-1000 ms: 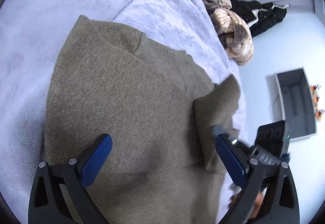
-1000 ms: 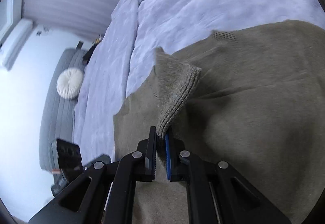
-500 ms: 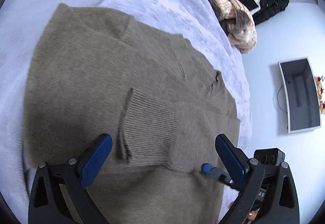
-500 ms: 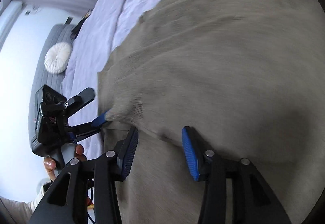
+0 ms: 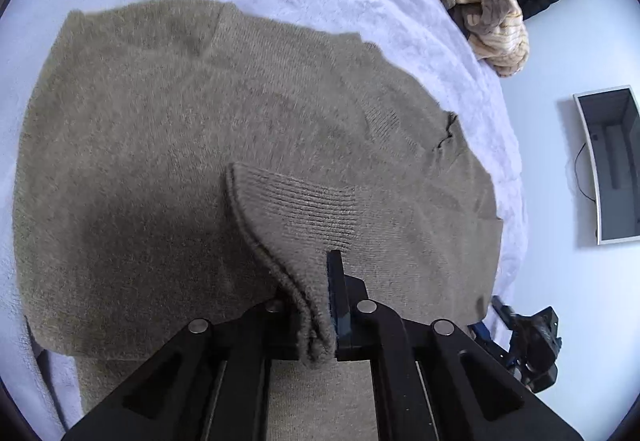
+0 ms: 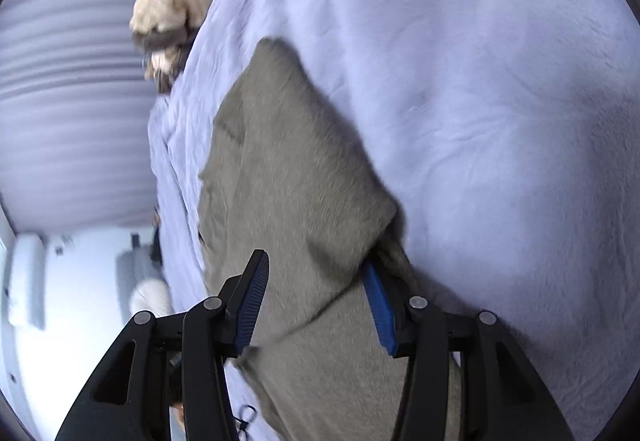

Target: Fold small clothes

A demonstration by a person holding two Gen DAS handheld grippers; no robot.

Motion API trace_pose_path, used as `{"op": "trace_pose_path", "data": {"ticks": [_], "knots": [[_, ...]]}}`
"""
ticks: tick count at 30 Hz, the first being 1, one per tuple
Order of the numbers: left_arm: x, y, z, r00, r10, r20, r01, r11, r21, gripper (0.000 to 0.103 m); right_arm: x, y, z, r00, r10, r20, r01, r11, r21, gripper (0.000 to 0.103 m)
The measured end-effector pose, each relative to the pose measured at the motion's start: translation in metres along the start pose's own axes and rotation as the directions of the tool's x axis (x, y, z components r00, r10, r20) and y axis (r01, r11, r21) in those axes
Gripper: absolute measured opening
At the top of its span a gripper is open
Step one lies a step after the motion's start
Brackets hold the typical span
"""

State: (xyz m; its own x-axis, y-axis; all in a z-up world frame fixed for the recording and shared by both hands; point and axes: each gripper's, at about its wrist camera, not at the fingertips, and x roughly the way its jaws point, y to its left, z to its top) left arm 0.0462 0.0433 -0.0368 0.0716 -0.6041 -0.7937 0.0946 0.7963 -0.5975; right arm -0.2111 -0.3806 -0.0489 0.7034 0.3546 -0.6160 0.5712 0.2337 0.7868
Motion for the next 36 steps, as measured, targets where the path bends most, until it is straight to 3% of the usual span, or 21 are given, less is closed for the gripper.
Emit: {"op": "trace_pose_path", "data": {"ticks": [1, 2, 6, 9, 11, 14, 17, 18, 21, 23, 26, 28, 30, 31, 32, 33, 34, 35, 36], "knots": [[-0.006, -0.001, 0.0, 1.0, -0.009, 0.02, 0.009, 1.0, 0.013, 0.007, 0.001, -0.001, 0.002, 1.0, 0.001, 0.008, -0.001, 1.0, 0.003, 0.019], [-0.012, -0.003, 0.0, 0.999, -0.017, 0.037, 0.016, 1.0, 0.025, 0.007, 0.003, 0.001, 0.005, 1.0, -0.011, 0.006, 0.011, 1.0, -0.009, 0.009], [-0.028, -0.001, 0.001, 0.997, -0.004, 0.072, -0.001, 0.997, 0.072, 0.007, 0.005, 0.032, 0.009, 1.0, -0.016, -0.002, 0.015, 0.989, -0.15, 0.008], [-0.021, 0.015, -0.005, 0.998, 0.038, 0.04, -0.041, 0.997, 0.061, 0.007, 0.007, 0.048, 0.007, 0.999, -0.044, -0.011, 0.04, 0.97, -0.24, 0.008], [-0.013, 0.022, -0.01, 0.995, 0.101, 0.026, -0.103, 0.993, 0.062, 0.007, 0.015, 0.048, 0.006, 0.995, -0.096, -0.024, 0.087, 0.96, -0.265, 0.008], [-0.017, 0.028, -0.015, 0.995, 0.096, 0.036, -0.098, 0.993, 0.069, 0.01, 0.026, 0.029, 0.004, 0.978, -0.206, -0.029, 0.19, 0.941, -0.28, 0.005], [-0.031, 0.033, -0.014, 0.988, 0.146, 0.051, -0.149, 0.986, 0.068, 0.023, 0.021, 0.016, 0.006, 0.984, -0.177, -0.032, 0.165, 0.959, -0.232, 0.005], [-0.038, 0.034, -0.015, 0.982, 0.173, 0.07, -0.178, 0.982, 0.071, 0.03, 0.019, 0.018, 0.005, 0.981, -0.189, -0.031, 0.176, 0.955, -0.237, 0.006], [-0.063, 0.037, -0.018, 0.963, 0.232, 0.14, -0.242, 0.969, 0.053, 0.078, 0.011, 0.033, 0.001, 0.973, -0.206, -0.099, 0.171, 0.943, -0.285, 0.023], [-0.074, 0.037, -0.02, 0.953, 0.242, 0.181, -0.256, 0.965, 0.059, 0.08, -0.005, 0.057, -0.007, 0.978, -0.188, -0.09, 0.142, 0.916, -0.375, 0.058], [-0.071, 0.031, -0.017, 0.945, 0.272, 0.181, -0.29, 0.954, 0.079, 0.08, -0.019, 0.082, 0.002, 0.976, -0.218, 0.021, 0.202, 0.86, -0.468, 0.061], [-0.064, 0.026, -0.015, 0.941, 0.288, 0.179, -0.306, 0.948, 0.084, 0.08, -0.015, 0.081, 0.027, 0.973, -0.221, 0.064, 0.227, 0.88, -0.418, 0.061], [-0.057, 0.019, -0.014, 0.935, 0.304, 0.181, -0.323, 0.943, 0.086, 0.08, 0.002, 0.072, 0.049, 0.972, -0.23, 0.055, 0.234, 0.904, -0.359, 0.061], [-0.054, 0.016, -0.014, 0.933, 0.309, 0.187, -0.329, 0.94, 0.089, 0.08, 0.015, 0.065, 0.058, 0.966, -0.257, 0.034, 0.253, 0.909, -0.332, 0.059], [-0.052, 0.013, -0.014, 0.93, 0.313, 0.191, -0.334, 0.938, 0.09, 0.08, 0.026, 0.06, 0.063, 0.958, -0.288, 0.013, 0.277, 0.908, -0.315, 0.05], [-0.05, 0.01, -0.014, 0.927, 0.319, 0.196, -0.341, 0.935, 0.093, 0.08, 0.035, 0.058, 0.063, 0.952, -0.306, -0.002, 0.29, 0.903, -0.317, 0.036], [-0.049, 0.009, -0.014, 0.924, 0.325, 0.202, -0.349, 0.932, 0.1, 0.08, 0.041, 0.059, 0.062, 0.946, -0.325, -0.018, 0.3, 0.893, -0.336, 0.008], [-0.046, 0.006, -0.013, 0.921, 0.331, 0.206, -0.356, 0.929, 0.103, 0.08, 0.046, 0.064, 0.059, 0.937, -0.347, -0.023, 0.315, 0.874, -0.371, 0.008], [-0.045, 0.005, -0.013, 0.917, 0.339, 0.21, -0.367, 0.923, 0.111, 0.08, 0.044, 0.077, 0.052, 0.927, -0.375, 0.023, 0.348, 0.833, -0.43, 0.008]]}}
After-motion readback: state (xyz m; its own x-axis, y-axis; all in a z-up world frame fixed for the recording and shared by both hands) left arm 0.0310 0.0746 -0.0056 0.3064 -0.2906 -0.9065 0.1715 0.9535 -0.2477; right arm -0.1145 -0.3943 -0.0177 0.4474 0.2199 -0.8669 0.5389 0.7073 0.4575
